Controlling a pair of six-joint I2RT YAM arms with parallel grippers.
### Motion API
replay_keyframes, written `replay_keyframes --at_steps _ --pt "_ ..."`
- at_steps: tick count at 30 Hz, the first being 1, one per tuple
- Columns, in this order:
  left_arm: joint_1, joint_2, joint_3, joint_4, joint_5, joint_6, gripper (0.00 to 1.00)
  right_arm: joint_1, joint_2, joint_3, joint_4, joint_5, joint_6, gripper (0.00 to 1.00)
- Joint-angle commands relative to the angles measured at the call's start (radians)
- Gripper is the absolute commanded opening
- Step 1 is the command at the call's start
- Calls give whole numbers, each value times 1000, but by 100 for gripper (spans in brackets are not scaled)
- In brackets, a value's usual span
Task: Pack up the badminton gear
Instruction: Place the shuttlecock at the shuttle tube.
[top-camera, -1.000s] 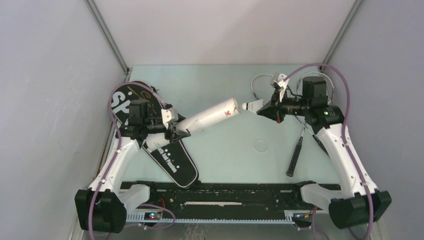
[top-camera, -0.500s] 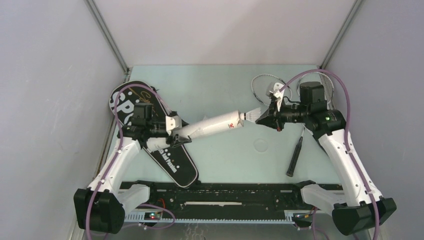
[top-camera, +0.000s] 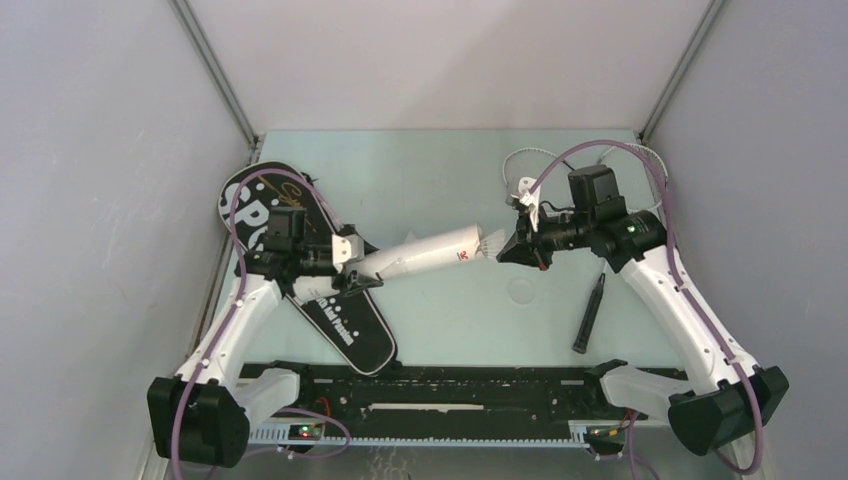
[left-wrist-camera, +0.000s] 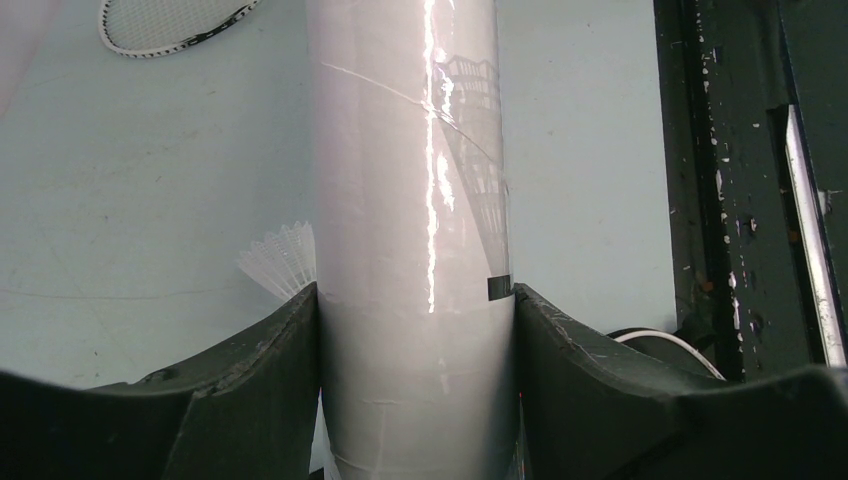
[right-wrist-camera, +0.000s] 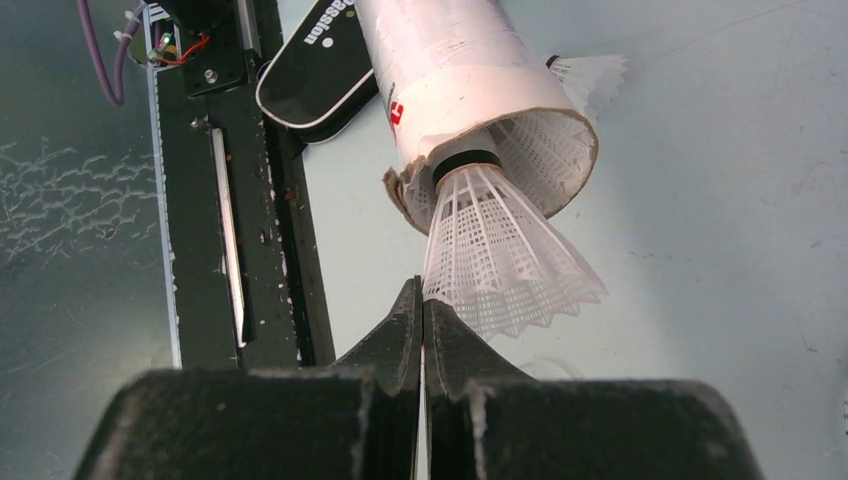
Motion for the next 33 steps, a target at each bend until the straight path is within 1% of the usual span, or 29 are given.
replay_keyframes --at_steps 1,7,9,11,17,21,24,30,33 --pt "-14 -32 35 11 36 56 42 13 14 39 27 -24 -1 1" --pt "-24 -31 28 8 36 74 43 27 51 41 48 -77 3 5" --pt "-26 -31 29 8 36 74 43 34 65 52 27 -93 -13 9" --pt "-27 -31 29 8 33 77 43 37 78 64 0 -112 -36 15" --pt "-27 -27 35 8 37 68 42 32 70 65 -58 -139 -106 46" --pt "-27 -19 44 7 47 56 42 24 54 65 -84 -163 -135 59" --pt "-27 -17 46 8 52 52 42 25 52 65 -105 -182 -156 67" --pt "-27 -21 46 8 49 49 42 23 57 65 -146 -180 -207 80" --pt "-27 -21 47 8 47 49 41 23 49 67 -164 -174 -229 84"
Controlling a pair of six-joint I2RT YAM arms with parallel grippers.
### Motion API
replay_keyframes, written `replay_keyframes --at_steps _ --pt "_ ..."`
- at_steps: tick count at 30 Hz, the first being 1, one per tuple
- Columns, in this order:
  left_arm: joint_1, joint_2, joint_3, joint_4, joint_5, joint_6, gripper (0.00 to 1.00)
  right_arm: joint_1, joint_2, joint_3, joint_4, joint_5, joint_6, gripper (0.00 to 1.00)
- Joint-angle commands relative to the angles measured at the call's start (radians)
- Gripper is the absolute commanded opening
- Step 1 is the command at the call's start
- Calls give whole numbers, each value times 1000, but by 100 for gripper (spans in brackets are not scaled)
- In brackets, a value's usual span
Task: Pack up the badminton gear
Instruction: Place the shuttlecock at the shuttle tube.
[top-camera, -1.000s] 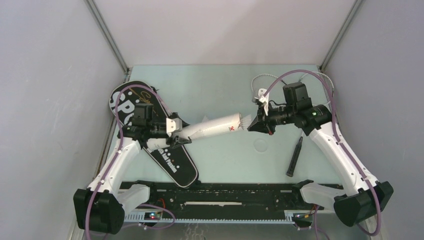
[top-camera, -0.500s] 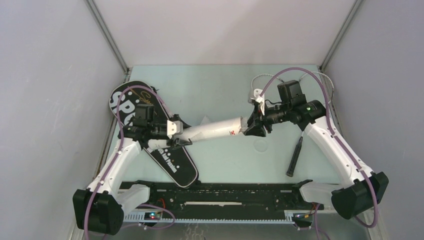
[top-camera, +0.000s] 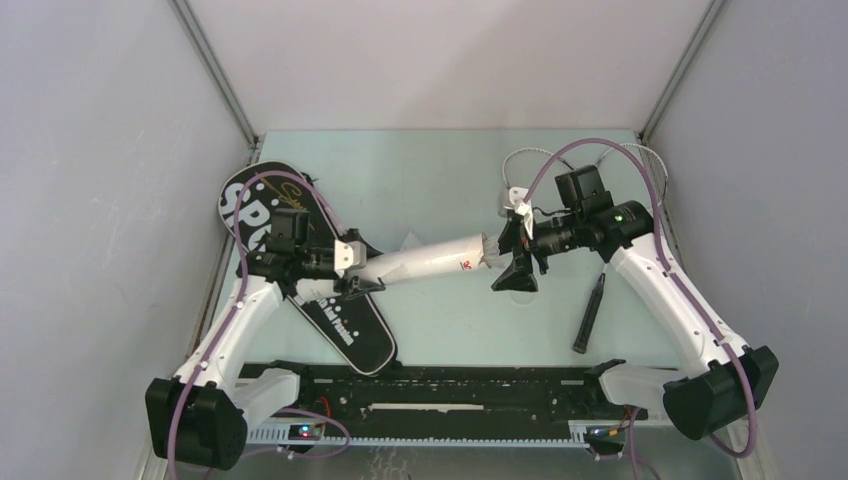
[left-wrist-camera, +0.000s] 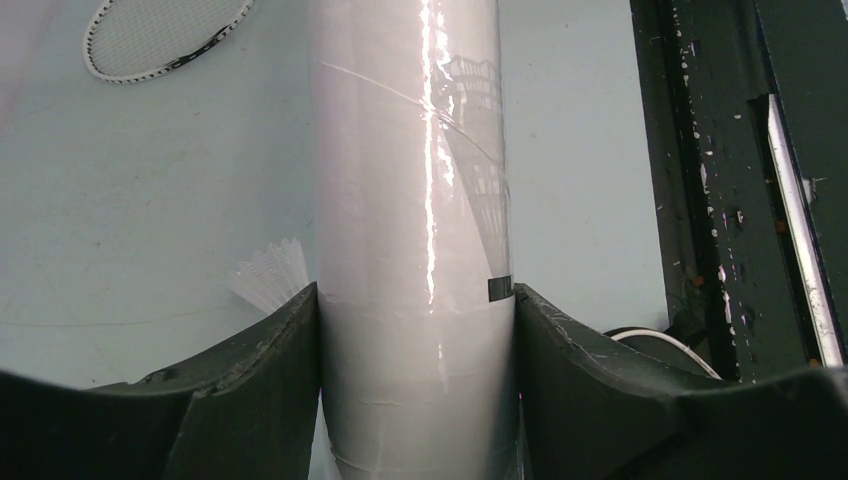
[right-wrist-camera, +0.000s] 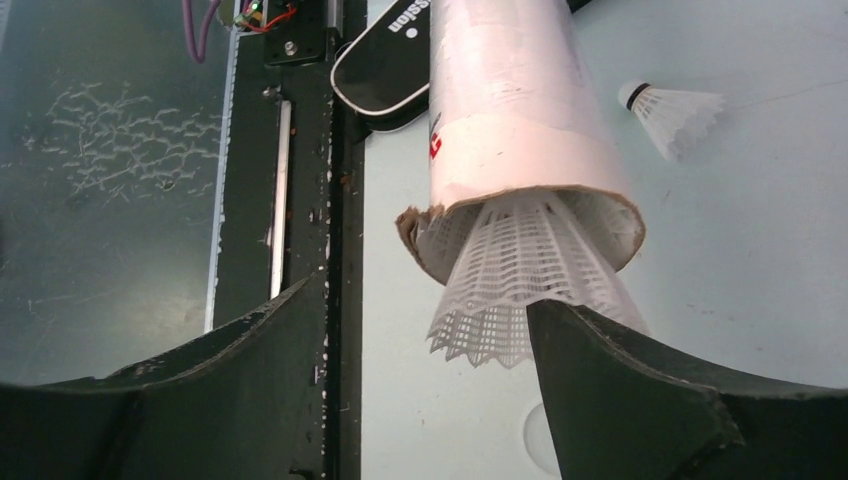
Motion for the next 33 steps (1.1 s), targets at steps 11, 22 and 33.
replay_keyframes --at_steps 11,22,33 --pt "2 9 72 39 81 -47 41 60 -38 26 -18 -27 14 90" --pt "2 32 81 53 174 -110 40 118 7 8 160 -8 133 88" --pt "2 9 51 268 99 -365 38 185 35 -52 233 -4 178 89"
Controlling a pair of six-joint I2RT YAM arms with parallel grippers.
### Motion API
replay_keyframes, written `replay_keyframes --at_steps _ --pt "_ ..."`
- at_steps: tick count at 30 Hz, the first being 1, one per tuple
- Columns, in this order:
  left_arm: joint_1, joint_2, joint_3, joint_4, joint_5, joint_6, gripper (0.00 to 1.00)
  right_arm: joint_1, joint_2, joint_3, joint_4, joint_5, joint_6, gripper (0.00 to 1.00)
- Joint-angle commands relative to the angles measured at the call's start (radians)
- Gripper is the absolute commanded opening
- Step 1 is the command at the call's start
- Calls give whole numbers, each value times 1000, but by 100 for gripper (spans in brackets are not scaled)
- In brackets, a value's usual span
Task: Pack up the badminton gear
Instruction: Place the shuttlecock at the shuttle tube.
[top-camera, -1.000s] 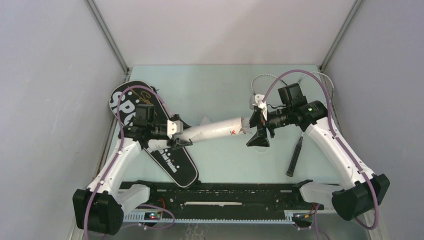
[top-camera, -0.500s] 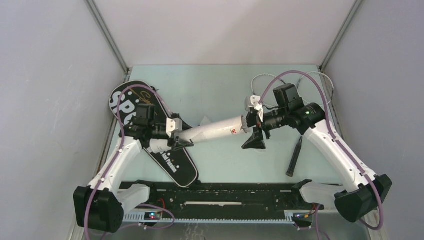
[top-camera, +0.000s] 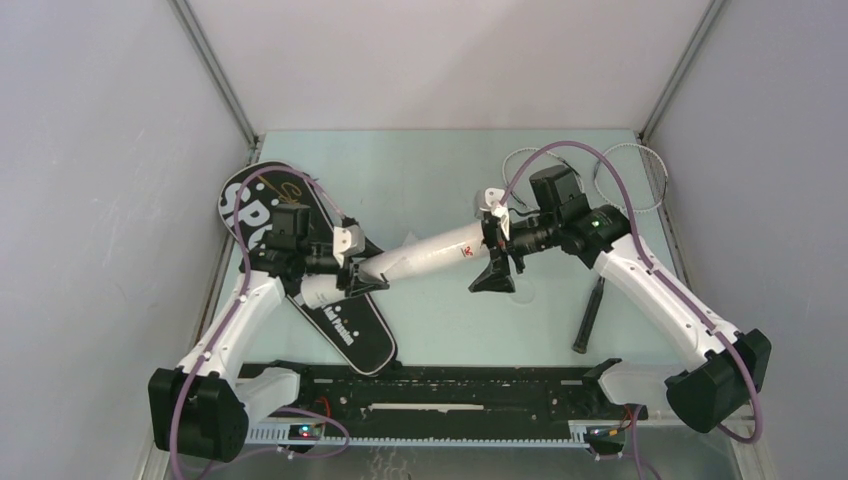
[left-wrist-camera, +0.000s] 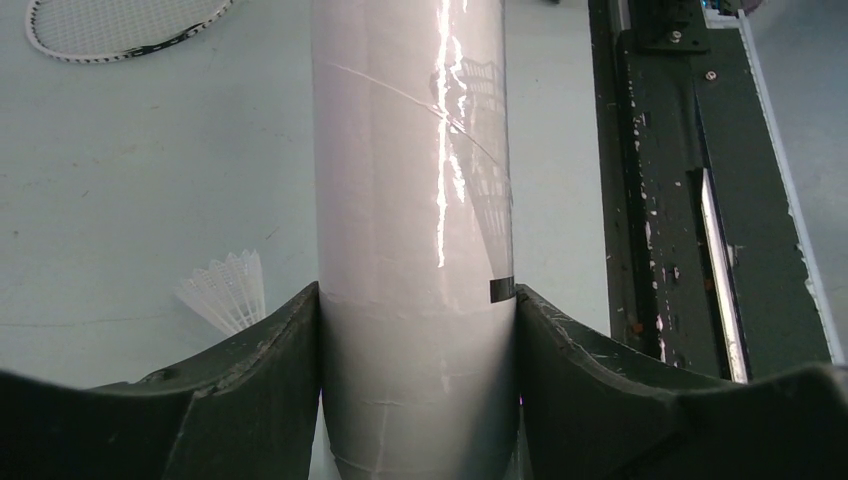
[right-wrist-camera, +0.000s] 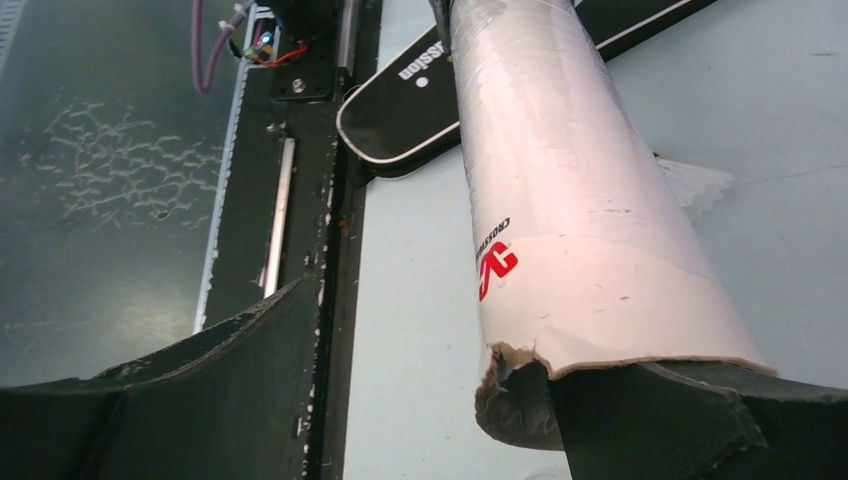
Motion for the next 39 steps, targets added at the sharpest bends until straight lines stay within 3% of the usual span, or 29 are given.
replay_keyframes --at_steps 1,26,39 --pt "-1 -32 46 226 24 -181 38 39 1 -28 31 -25 42 89" --pt "1 -42 27 248 3 -183 38 -190 -157 -29 0 -70 38 92" --pt "1 -30 32 199 49 -123 38 -41 -34 -28 69 -81 77 92"
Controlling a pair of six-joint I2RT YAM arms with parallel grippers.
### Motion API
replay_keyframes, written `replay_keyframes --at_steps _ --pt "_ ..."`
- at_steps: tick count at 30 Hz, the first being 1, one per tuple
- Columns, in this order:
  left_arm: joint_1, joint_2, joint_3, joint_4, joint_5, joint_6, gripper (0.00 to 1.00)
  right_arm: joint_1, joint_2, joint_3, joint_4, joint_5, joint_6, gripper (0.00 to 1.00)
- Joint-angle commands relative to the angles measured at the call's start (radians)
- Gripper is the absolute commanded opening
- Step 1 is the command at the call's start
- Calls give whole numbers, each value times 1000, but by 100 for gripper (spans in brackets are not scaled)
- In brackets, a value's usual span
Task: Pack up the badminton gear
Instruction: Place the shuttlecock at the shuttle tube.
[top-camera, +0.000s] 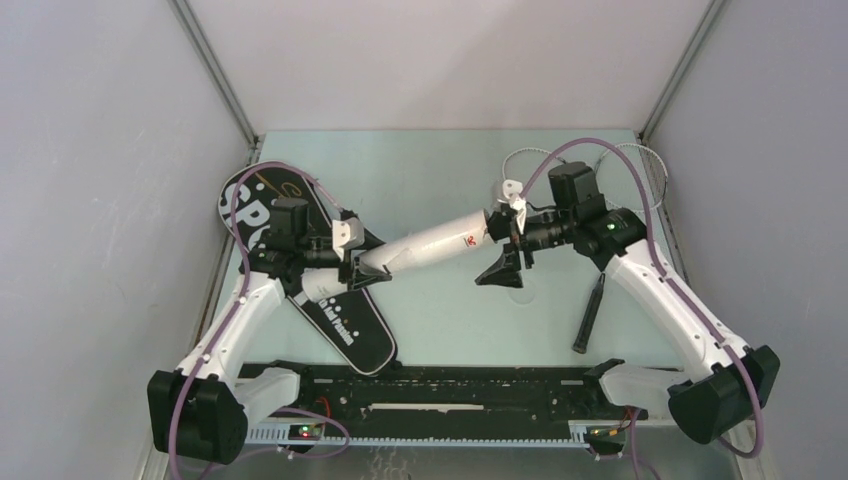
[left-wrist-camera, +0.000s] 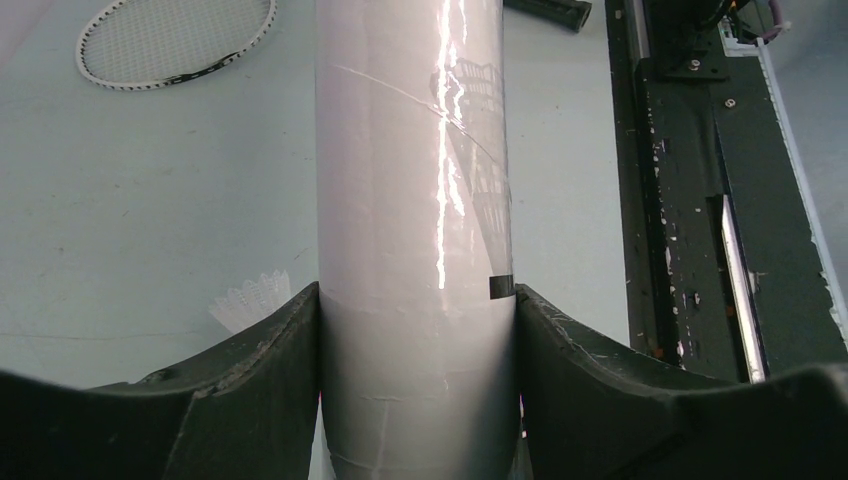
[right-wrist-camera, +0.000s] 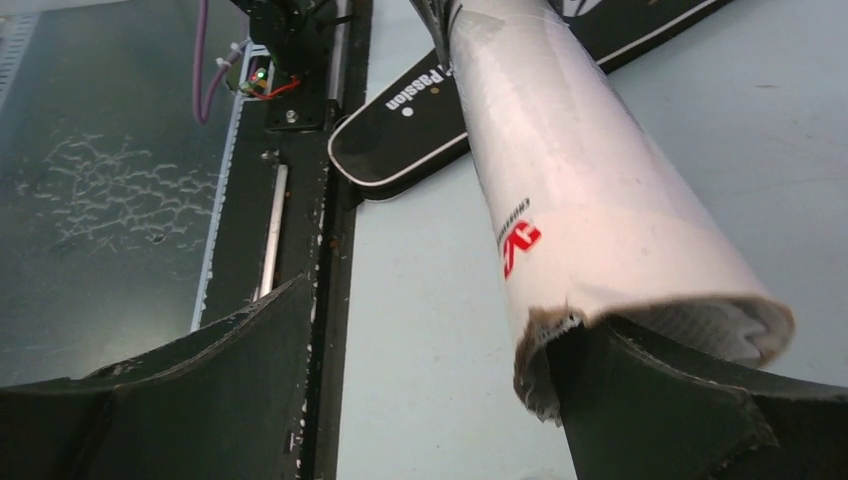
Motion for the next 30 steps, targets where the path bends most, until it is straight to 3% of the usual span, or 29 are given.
replay_keyframes --at_steps 1,5,8,20,30 --pt "6 -19 31 41 58 21 38 67 46 -5 16 -31 52 92" --pt "6 -18 32 41 56 23 38 90 75 -5 14 -27 54 93" --pt "6 -16 31 41 54 25 38 51 46 -6 26 -4 62 99" --pt "6 17 53 10 116 40 38 -30 -95 -6 33 105 36 100" --pt "9 -1 47 0 70 55 38 -131 -156 -5 33 75 46 99"
